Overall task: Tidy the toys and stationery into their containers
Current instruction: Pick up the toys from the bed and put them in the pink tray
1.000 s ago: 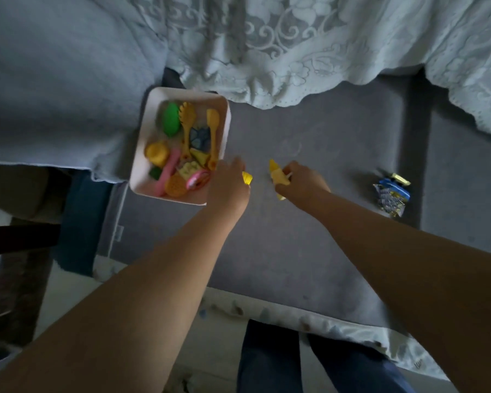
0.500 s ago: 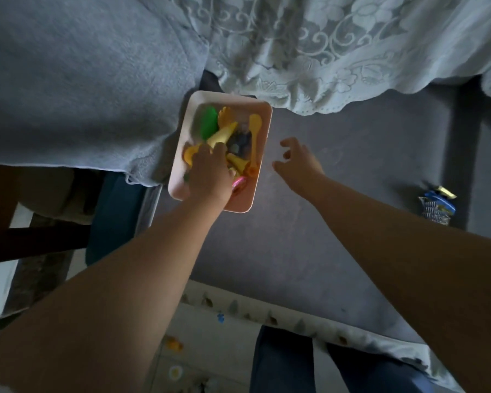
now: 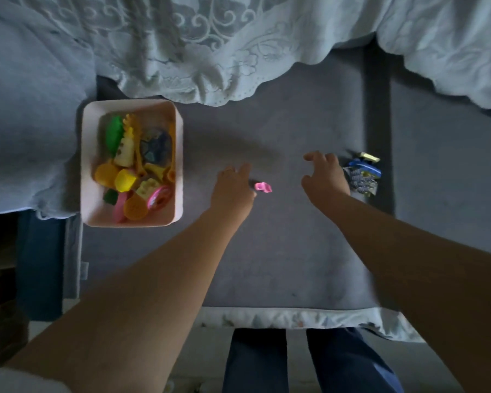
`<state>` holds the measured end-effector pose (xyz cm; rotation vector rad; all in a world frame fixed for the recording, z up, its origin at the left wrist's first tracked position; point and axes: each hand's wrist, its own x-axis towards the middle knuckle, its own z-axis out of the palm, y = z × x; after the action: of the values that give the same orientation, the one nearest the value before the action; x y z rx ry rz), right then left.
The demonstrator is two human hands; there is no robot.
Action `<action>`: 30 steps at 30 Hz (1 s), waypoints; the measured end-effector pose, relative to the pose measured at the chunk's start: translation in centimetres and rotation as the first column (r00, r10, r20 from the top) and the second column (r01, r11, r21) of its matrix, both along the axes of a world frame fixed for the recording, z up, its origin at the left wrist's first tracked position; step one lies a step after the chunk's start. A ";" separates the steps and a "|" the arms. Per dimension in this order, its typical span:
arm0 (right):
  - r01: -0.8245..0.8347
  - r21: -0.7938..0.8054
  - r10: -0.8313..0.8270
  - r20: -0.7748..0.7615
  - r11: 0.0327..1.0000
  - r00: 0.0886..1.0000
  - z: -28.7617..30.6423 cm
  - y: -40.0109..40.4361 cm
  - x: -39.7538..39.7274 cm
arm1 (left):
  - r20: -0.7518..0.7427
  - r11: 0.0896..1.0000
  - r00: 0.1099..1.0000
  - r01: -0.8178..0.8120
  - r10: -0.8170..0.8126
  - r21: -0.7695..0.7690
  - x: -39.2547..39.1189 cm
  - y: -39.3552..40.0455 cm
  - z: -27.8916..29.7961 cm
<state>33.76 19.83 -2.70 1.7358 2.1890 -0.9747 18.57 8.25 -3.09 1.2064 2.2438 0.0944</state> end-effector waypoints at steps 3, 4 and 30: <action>-0.023 0.056 0.021 0.033 0.998 0.999 0.0 1.7 3.1 | 0.004 1.000 1.000 0.012 -0.012 -0.027 2.1 1.5 -0.9; -0.031 0.077 0.027 0.046 0.997 0.999 0.0 2.2 4.2 | 0.000 0.999 1.000 0.010 -0.010 -0.043 2.9 2.0 -1.2; -0.029 -0.056 0.044 0.277 0.998 0.960 -1.1 4.3 6.2 | 0.020 0.974 0.989 -0.138 0.144 -0.181 5.6 2.6 -1.7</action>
<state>39.94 24.09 -3.81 1.6870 1.9927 -0.7212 24.15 10.89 -4.80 0.9435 2.2537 -0.0318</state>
